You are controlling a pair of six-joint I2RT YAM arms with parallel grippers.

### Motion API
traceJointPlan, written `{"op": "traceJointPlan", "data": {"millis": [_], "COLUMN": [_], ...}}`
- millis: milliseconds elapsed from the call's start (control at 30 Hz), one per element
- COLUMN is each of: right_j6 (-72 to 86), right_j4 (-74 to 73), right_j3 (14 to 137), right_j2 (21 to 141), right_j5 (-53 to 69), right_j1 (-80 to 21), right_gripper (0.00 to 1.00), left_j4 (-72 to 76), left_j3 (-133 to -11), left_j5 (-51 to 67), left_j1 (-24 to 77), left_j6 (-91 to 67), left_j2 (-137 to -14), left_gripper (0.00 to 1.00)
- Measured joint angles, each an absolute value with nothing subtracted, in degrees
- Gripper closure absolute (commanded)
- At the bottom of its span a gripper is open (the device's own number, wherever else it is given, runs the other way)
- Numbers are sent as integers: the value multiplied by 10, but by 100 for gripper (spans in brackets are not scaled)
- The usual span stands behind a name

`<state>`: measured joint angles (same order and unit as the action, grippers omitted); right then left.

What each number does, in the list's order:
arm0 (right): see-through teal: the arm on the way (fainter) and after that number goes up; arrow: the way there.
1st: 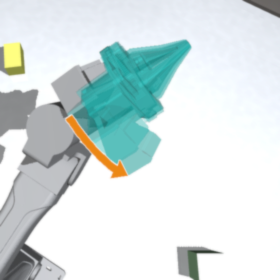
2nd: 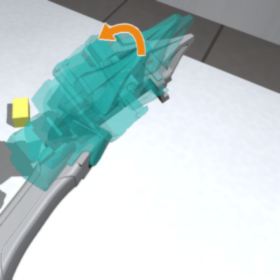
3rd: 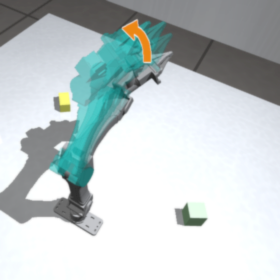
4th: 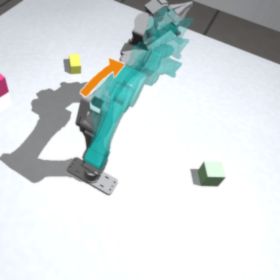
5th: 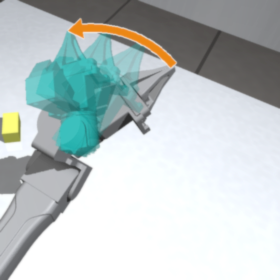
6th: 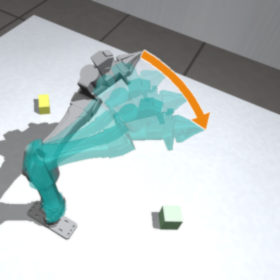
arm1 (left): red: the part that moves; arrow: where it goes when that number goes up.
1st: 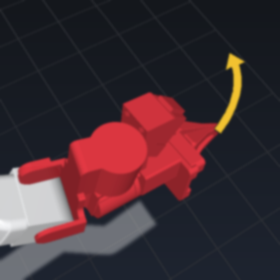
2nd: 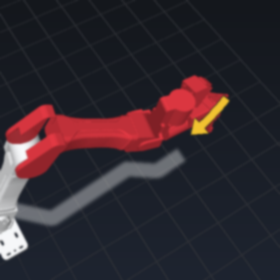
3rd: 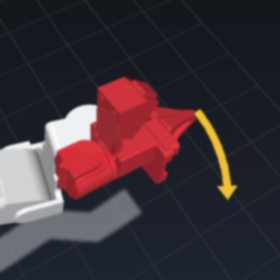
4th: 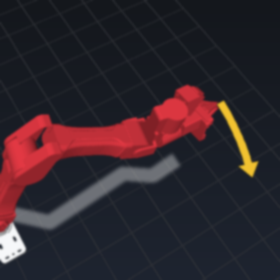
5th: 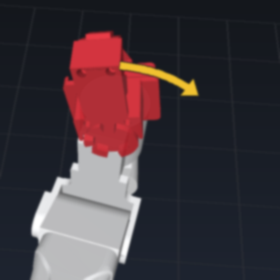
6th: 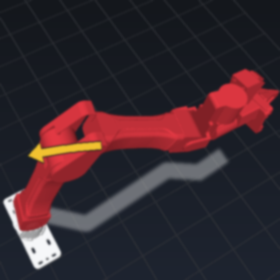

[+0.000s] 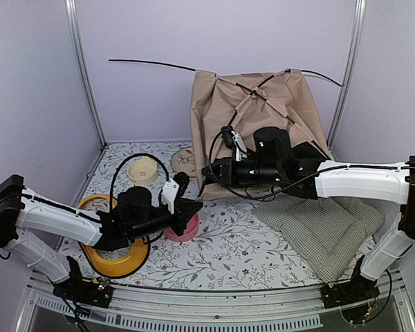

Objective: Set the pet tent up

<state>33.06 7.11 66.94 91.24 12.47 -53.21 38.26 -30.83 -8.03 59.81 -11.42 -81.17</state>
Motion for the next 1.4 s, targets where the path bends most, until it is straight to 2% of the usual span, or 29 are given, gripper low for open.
{"op": "traceJointPlan", "data": {"millis": [533, 1033, 1267, 1400], "right_j6": [300, 286, 284, 271], "right_j4": [58, 39, 39, 39], "right_j3": [670, 670, 671, 670], "right_j2": [913, 914, 924, 924], "right_j5": [90, 33, 31, 32], "right_j1": [-549, -559, -565, -574], "right_gripper": [100, 100, 100, 100], "left_j4": [324, 280, 257, 253], "left_j3": [-328, -356, -356, -356], "left_j5": [-58, 27, 41, 55], "left_j1": [589, 559, 550, 539], "left_j6": [-121, -148, -152, -163], "left_j2": [-799, -813, -811, -811], "left_gripper": [100, 100, 93, 85]}}
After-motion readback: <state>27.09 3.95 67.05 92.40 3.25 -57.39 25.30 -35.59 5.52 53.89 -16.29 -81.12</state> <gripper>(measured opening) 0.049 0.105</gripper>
